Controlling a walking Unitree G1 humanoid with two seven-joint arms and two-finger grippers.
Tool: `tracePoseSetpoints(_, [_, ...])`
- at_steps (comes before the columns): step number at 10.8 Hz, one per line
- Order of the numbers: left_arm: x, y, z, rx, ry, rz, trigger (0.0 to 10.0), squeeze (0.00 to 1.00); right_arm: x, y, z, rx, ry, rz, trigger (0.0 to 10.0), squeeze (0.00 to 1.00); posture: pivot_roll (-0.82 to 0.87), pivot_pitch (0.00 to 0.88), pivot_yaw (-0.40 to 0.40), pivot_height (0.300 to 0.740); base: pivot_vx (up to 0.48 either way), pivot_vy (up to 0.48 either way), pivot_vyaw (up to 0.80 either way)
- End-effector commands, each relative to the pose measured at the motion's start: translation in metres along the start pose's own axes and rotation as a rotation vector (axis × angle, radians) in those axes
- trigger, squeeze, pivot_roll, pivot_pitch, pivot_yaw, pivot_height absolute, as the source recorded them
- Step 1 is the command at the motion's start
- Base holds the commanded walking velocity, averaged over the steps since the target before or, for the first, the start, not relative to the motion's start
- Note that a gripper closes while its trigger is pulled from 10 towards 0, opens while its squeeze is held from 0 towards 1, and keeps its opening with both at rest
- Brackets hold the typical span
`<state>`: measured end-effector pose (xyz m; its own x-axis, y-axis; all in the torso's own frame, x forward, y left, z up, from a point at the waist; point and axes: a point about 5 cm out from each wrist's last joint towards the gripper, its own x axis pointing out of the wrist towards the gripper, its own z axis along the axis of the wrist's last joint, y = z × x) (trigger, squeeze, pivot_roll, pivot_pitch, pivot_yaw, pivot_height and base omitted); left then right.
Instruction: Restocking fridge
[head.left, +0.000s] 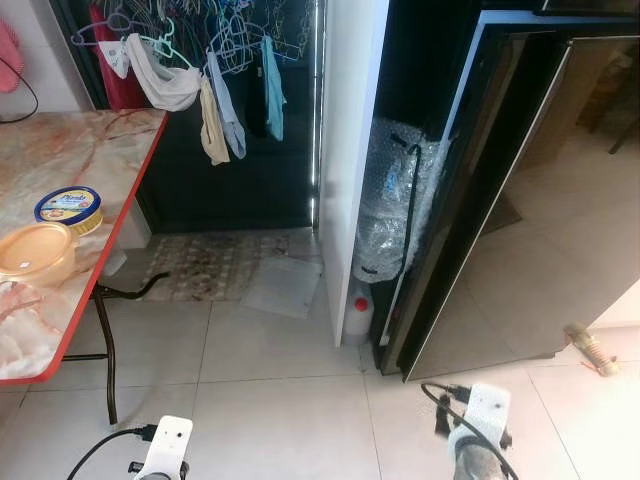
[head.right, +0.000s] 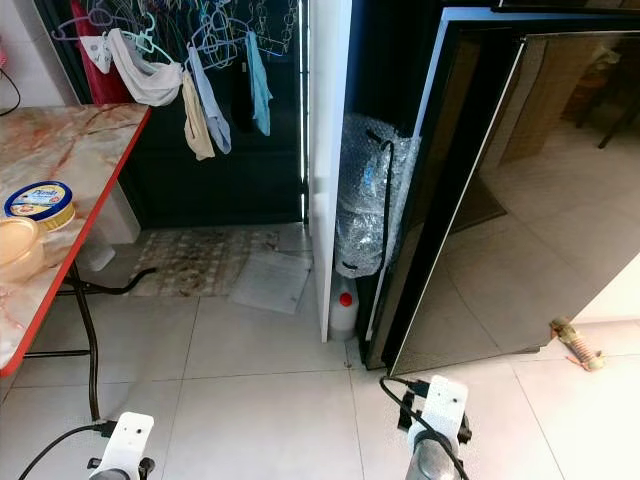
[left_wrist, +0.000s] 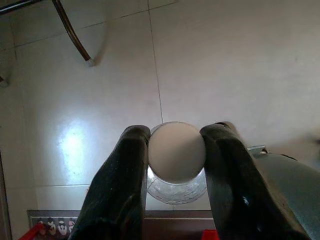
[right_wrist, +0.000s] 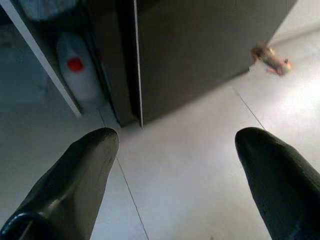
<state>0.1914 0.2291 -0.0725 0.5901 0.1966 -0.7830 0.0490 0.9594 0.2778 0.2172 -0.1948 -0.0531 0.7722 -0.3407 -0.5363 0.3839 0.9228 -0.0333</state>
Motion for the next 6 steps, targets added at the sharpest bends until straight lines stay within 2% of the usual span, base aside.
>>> tracePoseSetpoints(1, [0.0,0.002,0.001,-0.02,-0.008,0.009,10.0,0.0,-0.001,-0.001,0.003,0.008,-0.043,0.012,10.0,0.0,-0.01,0.0,-0.033,0.74,0.0,0.0,0.0])
tracePoseSetpoints(6, [0.0,0.002,0.002,-0.027,-0.019,0.012,10.0,0.0,-0.003,0.0,0.013,0.003,-0.165,0.053,10.0,0.0,-0.01,0.0,-0.038,0.74,0.0,0.0,0.0])
